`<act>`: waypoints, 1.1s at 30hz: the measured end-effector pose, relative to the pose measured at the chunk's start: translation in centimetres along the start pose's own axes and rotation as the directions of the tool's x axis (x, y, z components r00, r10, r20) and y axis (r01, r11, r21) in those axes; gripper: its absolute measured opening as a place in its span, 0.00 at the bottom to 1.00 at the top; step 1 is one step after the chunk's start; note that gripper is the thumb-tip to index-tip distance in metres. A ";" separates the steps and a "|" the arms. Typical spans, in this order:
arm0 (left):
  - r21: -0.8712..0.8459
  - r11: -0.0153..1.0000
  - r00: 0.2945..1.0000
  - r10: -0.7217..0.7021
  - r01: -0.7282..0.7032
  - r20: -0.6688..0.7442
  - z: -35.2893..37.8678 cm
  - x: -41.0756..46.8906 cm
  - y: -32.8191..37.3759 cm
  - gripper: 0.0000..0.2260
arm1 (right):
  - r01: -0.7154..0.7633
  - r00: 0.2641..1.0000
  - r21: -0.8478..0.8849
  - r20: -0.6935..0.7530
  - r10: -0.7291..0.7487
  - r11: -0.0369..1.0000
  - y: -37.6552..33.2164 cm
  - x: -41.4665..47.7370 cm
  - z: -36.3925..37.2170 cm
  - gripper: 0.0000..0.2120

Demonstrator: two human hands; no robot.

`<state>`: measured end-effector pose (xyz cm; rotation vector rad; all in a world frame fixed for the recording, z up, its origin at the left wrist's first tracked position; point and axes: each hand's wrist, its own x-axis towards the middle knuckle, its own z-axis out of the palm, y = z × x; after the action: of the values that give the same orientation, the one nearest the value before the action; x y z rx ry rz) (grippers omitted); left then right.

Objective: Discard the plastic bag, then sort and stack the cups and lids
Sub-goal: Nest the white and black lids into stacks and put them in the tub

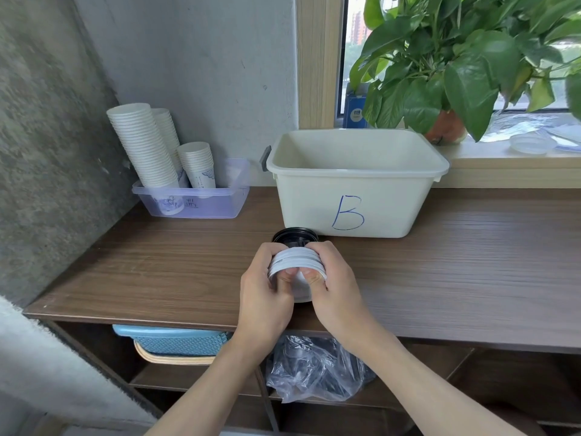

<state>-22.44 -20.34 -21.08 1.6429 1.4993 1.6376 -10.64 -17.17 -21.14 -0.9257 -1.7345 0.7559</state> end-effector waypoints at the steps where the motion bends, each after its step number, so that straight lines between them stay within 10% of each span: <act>1: 0.004 1.000 1.000 0.002 -0.002 0.008 0.0 0.0 0.0 0.14 | 0.004 1.000 -0.011 -0.007 -0.004 1.000 0.0 0.0 0.0 0.13; 14: 0.045 0.997 0.983 0.058 -0.067 0.173 -0.4 -0.4 0.5 0.07 | -0.026 0.996 -0.020 -0.081 0.025 0.999 0.1 -0.1 0.0 0.09; 22: 0.011 0.997 0.995 -0.069 0.070 -0.077 -0.2 0.2 0.5 0.05 | -0.085 0.994 -0.015 0.060 0.086 0.996 0.2 0.3 0.0 0.21; 33: 0.036 0.995 0.995 -0.093 0.094 -0.029 0.0 0.3 0.9 0.08 | -0.086 0.996 0.002 0.017 0.086 0.996 0.1 0.5 0.0 0.15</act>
<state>-22.13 -20.43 -20.23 1.5509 1.6044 1.5969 -10.68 -16.65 -21.01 -0.9993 -1.7166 0.8240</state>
